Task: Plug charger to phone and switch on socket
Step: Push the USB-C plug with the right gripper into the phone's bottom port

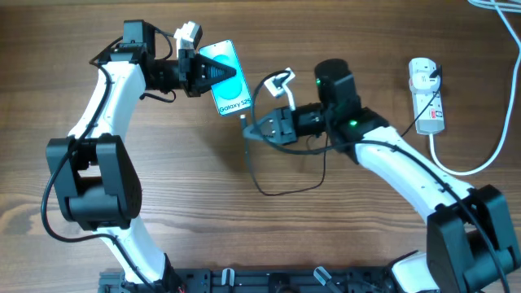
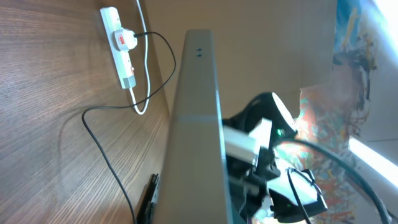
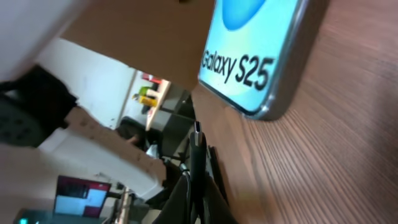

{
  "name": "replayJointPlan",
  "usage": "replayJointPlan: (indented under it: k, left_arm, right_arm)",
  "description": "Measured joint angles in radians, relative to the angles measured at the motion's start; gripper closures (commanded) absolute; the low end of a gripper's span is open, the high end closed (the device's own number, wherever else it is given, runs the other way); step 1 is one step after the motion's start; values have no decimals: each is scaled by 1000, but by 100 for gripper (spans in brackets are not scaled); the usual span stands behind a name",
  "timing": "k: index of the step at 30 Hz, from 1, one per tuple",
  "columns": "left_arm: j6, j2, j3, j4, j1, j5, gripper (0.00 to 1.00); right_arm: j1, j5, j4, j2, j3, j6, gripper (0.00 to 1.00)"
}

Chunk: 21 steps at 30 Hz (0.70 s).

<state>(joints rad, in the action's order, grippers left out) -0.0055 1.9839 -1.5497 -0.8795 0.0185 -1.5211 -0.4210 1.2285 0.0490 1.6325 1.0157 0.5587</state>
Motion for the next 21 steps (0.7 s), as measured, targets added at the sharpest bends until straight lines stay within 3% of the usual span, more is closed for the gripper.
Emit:
replayJointPlan:
  k: [7, 21]
  left_arm:
    - [0, 0, 0, 0, -5, 0, 96]
    - [0, 0, 0, 0, -46, 0, 96]
  right_arm:
    - [24, 118, 1, 37, 0, -30, 96]
    - [20, 113, 0, 61, 0, -37, 96]
